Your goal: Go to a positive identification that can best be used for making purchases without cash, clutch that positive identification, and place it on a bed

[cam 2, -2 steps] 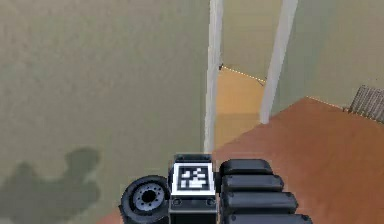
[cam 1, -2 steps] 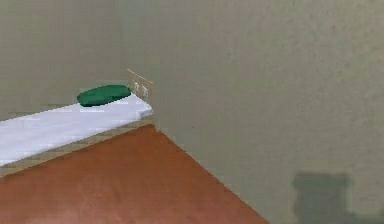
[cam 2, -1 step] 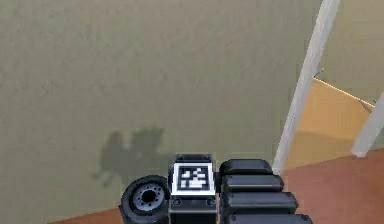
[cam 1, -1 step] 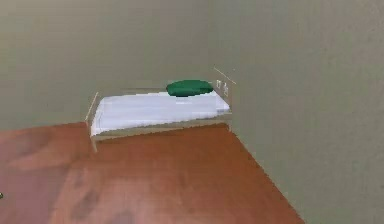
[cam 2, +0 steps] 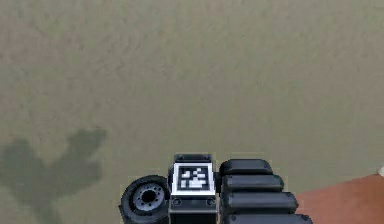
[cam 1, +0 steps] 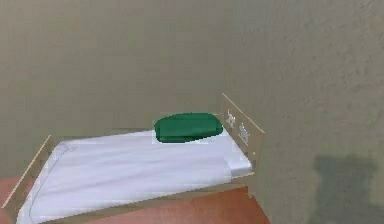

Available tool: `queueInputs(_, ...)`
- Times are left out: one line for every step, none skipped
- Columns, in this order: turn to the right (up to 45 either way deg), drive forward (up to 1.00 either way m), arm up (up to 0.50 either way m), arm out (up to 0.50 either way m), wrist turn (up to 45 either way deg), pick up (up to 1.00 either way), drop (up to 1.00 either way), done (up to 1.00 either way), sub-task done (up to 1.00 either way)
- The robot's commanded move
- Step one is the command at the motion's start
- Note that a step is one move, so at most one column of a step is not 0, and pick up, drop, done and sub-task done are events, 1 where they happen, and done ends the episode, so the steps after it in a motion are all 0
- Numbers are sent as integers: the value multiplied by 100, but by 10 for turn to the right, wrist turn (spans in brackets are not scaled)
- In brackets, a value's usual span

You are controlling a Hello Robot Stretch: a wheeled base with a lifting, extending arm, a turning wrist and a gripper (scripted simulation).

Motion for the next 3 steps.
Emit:
queueInputs(-60, 0, 0, 0, 0, 0, 0, 0, 0)
queueInputs(0, 40, 0, 0, 0, 0, 0, 0, 0)
queueInputs(450, 0, 0, 0, 0, 0, 0, 0, 0)
